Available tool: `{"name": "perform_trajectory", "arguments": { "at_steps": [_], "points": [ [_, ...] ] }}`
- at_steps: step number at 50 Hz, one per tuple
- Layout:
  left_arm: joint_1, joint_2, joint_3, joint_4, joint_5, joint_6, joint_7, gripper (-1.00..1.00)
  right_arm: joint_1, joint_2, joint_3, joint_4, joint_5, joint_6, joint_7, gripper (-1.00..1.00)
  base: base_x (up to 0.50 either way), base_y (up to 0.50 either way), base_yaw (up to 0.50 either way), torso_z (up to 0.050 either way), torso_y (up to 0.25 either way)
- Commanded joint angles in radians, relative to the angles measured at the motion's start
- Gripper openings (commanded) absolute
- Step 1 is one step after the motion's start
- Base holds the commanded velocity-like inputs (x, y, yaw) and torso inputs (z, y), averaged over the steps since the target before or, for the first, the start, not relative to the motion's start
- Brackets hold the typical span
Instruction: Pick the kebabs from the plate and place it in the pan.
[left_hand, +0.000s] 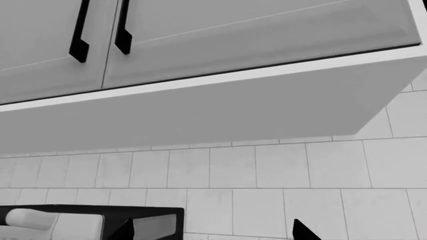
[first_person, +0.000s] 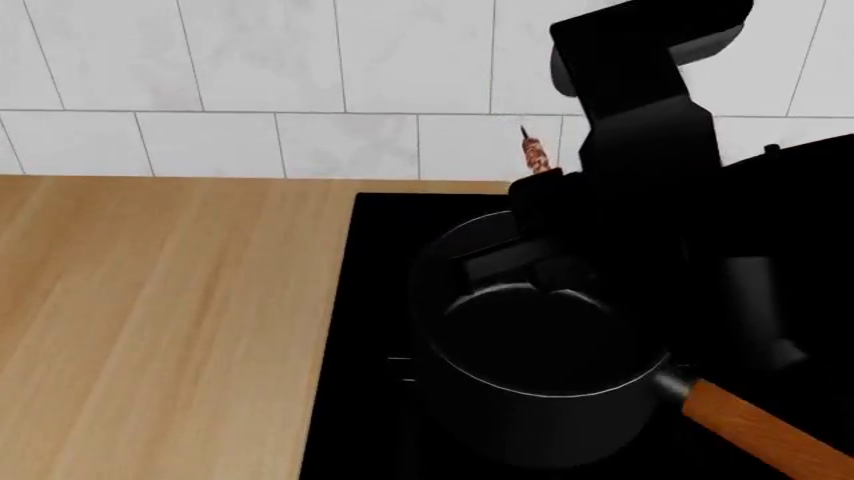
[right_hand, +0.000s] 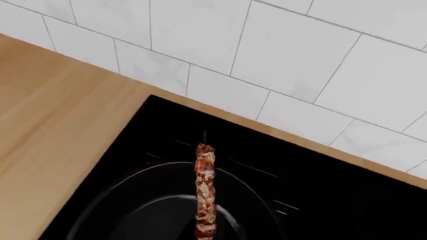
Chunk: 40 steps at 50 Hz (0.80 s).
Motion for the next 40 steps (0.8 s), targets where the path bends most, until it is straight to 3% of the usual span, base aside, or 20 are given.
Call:
{"name": "perform_trajectory", "arguments": {
  "at_steps": [1,6,7,30,40],
  "points": [
    [0.0,-0.009,0.013,0.0,0.009,-0.001,-0.01,1.0,-0.003,-0.021,-0.021,0.046,-0.056,-0.006,-0.053,-1.0,0.0,0.0,0.0,0.0,0.0],
    [0.0,-0.025,0.015,0.0,0.011,-0.002,-0.027,1.0,-0.007,-0.027,-0.027,0.062,-0.053,-0.003,-0.055,-1.0,0.0,0.0,0.0,0.0,0.0],
    [0.0,-0.034,0.021,0.0,0.015,-0.003,-0.039,1.0,-0.004,-0.028,-0.028,0.067,-0.06,-0.005,-0.058,1.0,0.0,0.0,0.0,0.0,0.0],
    [0.0,0.002,-0.001,0.0,0.003,-0.002,0.001,1.0,0.104,0.036,0.037,-0.046,0.046,0.01,0.084,1.0,0.0,0.0,0.0,0.0,0.0],
    [0.0,-0.024,0.017,0.0,0.008,0.001,-0.015,1.0,0.09,0.162,0.125,-0.346,0.226,-0.061,0.291,1.0,0.0,0.0,0.0,0.0,0.0]
  ]
}}
